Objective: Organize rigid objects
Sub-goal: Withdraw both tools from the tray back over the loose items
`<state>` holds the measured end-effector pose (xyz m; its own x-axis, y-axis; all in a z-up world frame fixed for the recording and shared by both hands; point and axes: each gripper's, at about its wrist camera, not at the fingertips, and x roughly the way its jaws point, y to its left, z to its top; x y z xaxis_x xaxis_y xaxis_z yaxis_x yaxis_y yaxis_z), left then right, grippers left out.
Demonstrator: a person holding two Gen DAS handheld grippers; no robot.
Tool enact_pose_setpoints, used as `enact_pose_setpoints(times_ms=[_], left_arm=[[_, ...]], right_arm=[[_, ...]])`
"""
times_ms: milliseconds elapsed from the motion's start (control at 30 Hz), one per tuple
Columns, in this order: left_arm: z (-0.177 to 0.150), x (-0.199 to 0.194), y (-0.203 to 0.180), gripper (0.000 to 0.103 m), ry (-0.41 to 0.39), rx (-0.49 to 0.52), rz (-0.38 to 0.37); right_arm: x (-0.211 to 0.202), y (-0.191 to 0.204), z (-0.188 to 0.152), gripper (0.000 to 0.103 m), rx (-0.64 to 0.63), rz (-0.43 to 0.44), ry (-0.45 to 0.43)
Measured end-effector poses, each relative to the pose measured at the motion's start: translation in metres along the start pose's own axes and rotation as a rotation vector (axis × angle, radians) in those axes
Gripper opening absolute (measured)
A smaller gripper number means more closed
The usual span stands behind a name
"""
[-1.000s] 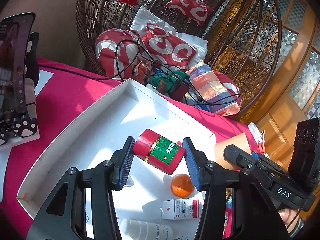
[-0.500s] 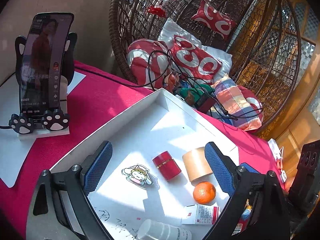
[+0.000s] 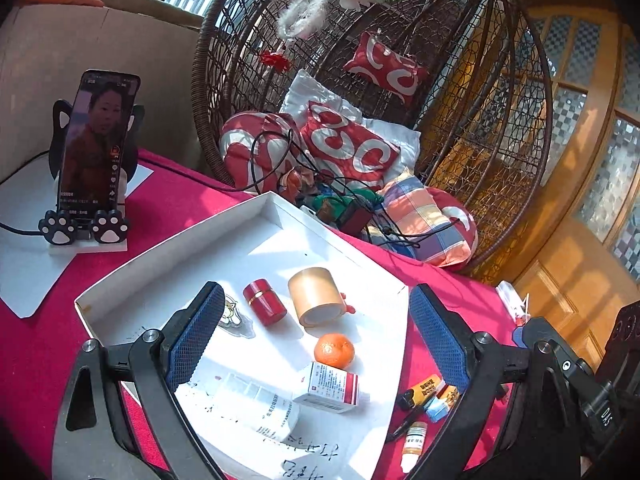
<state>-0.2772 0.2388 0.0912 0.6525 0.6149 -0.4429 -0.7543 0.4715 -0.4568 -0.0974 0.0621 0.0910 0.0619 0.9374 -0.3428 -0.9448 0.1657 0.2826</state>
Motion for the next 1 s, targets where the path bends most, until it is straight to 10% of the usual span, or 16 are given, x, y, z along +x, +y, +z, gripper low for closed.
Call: enact_pose_setpoints(times_ms=[233, 367, 1000], left_arm=[[-0.007, -0.011, -0.040, 0.094, 0.001, 0.089, -0.092], [-0.011, -0.013, -0.050, 0.094, 0.011, 0.086, -0.152], [-0.046, 0.018, -0.083, 0.094, 0.204, 0.256, -0.161]], right_arm=[[-0.093, -0.024, 0.033, 0.103, 0.076, -0.086, -0.314], [-0.092, -0.050, 0.034, 0.103, 0.131, -0.119, -0.214], [-0.143, -0.135, -0.017, 0.103, 0.305, -0.335, -0.251]])
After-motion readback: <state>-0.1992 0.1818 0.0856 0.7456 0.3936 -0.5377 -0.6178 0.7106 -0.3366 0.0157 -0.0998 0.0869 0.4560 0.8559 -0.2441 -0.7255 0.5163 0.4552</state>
